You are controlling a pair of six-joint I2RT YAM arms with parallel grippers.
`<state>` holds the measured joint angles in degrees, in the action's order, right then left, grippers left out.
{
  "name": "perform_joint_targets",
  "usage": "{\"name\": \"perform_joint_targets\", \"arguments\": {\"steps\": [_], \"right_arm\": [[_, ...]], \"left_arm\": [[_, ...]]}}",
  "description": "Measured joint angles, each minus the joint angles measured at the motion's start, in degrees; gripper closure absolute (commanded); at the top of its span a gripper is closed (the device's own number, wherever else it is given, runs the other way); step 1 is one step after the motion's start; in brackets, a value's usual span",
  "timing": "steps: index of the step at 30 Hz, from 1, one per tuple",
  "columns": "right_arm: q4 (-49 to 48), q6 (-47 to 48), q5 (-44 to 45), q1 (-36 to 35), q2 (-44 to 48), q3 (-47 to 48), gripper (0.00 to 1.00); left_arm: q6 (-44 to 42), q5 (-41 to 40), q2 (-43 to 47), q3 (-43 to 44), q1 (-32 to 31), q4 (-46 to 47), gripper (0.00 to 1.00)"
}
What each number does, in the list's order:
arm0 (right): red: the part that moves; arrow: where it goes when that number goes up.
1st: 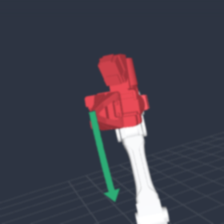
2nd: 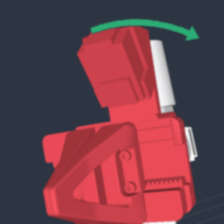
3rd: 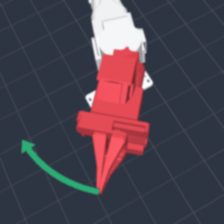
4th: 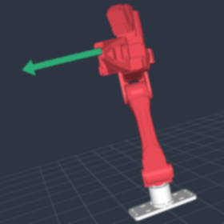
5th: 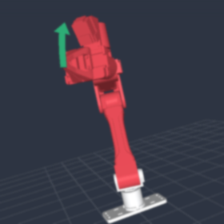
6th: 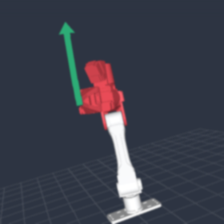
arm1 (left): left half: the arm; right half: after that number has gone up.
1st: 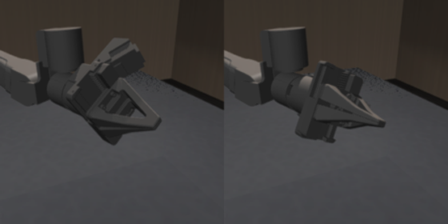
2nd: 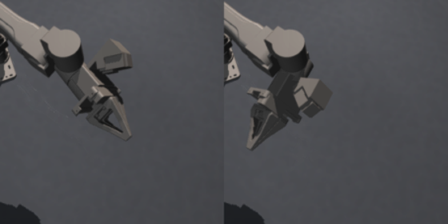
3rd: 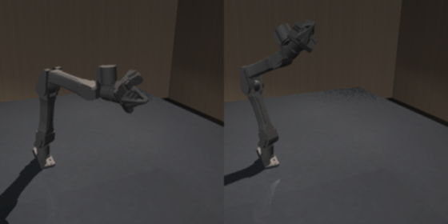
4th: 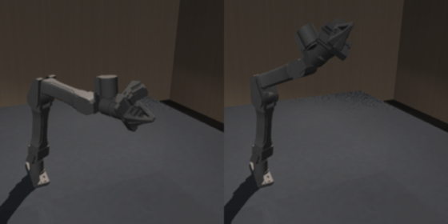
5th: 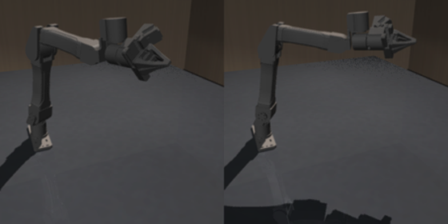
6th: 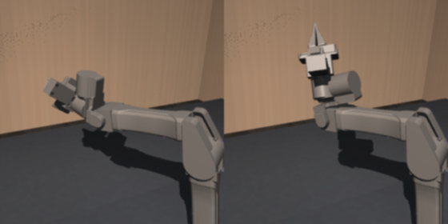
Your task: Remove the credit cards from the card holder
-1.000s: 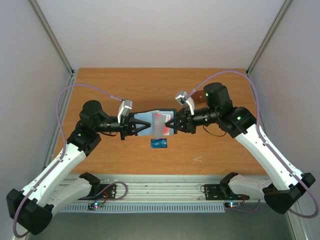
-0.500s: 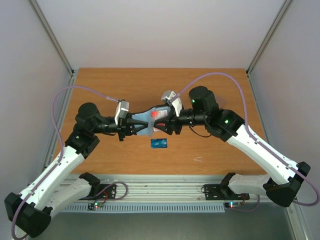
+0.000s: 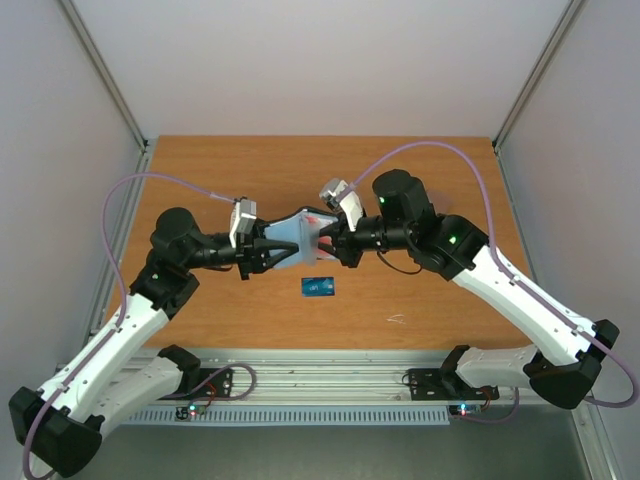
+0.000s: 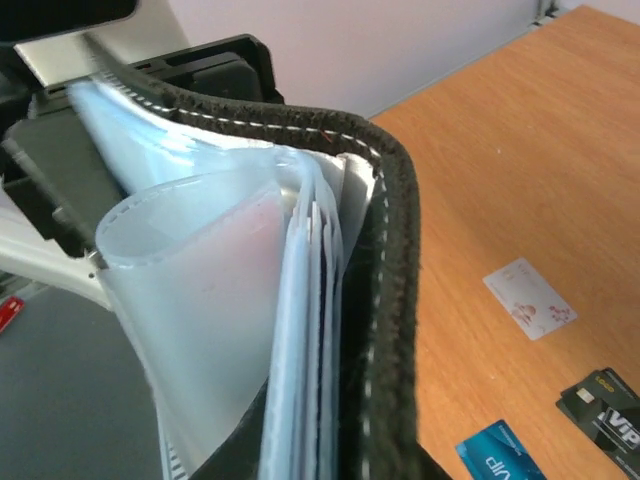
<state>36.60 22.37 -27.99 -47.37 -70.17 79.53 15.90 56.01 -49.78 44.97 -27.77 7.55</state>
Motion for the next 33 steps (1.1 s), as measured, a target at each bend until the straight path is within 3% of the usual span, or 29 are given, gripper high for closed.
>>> {"name": "perform_joint_targets", "arguments": {"steps": [4, 8, 14, 16, 19, 22, 25, 28, 33], "right_arm": [[2.62, -1.01, 3.54, -0.24, -0.76, 2.27, 0.99], [8.63, -3.04, 12.76, -1.68, -4.11, 9.07, 0.99], [13.46, -3.69, 24.57, -7.32, -10.84, 16.83, 0.99], [14.05, -3.67, 25.9, -8.02, -11.69, 16.87, 0.99], [14.38, -3.3, 26.49, -8.31, -12.31, 16.87, 0.99], [14.25, -2.75, 26.58, -8.31, -11.82, 16.76, 0.99], [13.86, -1.66, 26.49, -8.31, -10.34, 15.98, 0.97], [13.79, -0.42, 26.23, -8.26, -9.46, 15.96, 0.82], [13.73, 1.64, 22.97, -7.19, -6.91, 15.47, 0.48]], "left_arm": [[-1.6, -3.82, 0.02, 0.0, -0.13, -0.74, 0.3], [-4.2, -10.71, -0.02, 0.07, -0.61, -2.47, 0.03], [-7.58, -17.62, -0.7, 0.31, -2.16, -3.93, 0.01], [-7.89, -19.43, -0.9, 0.35, -2.34, -4.02, 0.12], [-8.83, -22.23, -0.94, 0.35, -2.38, -4.92, 0.54], [-10.08, -23.39, -0.94, 0.37, -2.47, -5.51, 0.72], [-10.6, -22.53, -0.83, 0.37, -2.82, -5.2, 0.97], [-10.27, -21.33, -0.81, 0.52, -3.1, -4.31, 1.0], [-8.72, -20.41, -0.92, 0.57, -2.69, -4.39, 1.0]]}}
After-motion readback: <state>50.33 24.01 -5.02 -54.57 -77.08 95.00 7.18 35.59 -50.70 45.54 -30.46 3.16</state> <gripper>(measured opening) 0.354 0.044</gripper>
